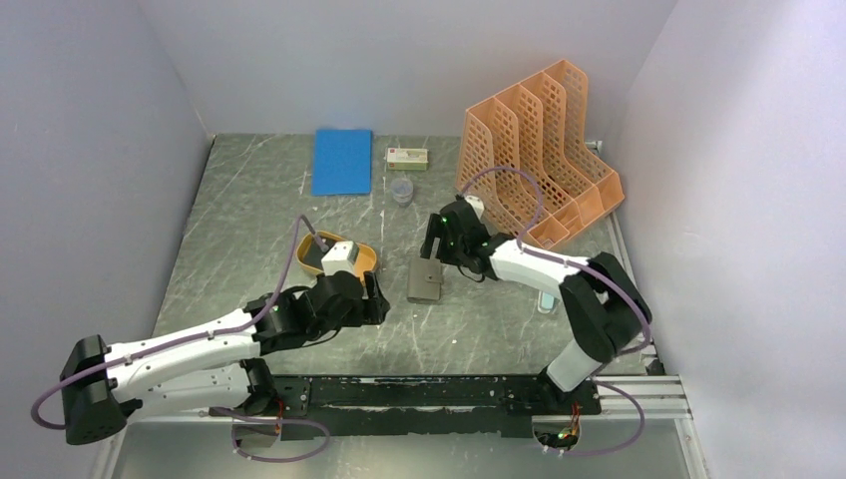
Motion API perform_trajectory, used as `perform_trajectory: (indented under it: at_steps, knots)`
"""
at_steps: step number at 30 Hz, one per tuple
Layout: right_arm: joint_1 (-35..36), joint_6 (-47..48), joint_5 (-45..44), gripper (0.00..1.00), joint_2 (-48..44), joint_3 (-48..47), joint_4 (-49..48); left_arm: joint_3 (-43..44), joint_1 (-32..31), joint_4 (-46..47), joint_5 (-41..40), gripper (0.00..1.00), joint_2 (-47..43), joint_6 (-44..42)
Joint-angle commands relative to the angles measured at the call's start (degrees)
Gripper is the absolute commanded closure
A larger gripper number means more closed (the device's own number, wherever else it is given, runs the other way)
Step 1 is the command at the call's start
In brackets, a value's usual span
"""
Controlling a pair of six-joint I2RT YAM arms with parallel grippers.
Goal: Put the credit cards into the card holder
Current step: Move the card holder to the center of the board.
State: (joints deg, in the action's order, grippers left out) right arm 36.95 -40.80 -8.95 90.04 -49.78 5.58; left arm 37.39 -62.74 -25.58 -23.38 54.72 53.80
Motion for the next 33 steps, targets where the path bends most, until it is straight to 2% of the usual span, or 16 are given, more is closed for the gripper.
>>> perform_trajectory:
  at_steps: [1,9,20,26,33]
  knots:
    - [-1.2,2.5,-0.4,0.18,5.9,-4.9,1.2,-1.2,0.2,-0.7,-1.8,0.22,-2.8,1.4]
    - [-0.9,4.8,-1.2,0.30,11.9,-9.0,4.5,-2.4,0.2,-0.5,-1.5,0.23,-3.2,1.9]
    - [4.3,3.6,-0.7,0.47,8.7,-0.4,2.6,-3.6,0.2,1.7,-0.1,0.23,-1.7,1.3]
    - [5.9,1.0,-0.4,0.47,3.8,4.6,2.6,-5.5,0.2,3.6,1.3,0.24,-1.3,1.8]
    - [5.8,3.4,-3.9,0.37,-6.5,0.7,9.9,-4.1,0.2,7.1,3.1,0.23,2.4,1.4]
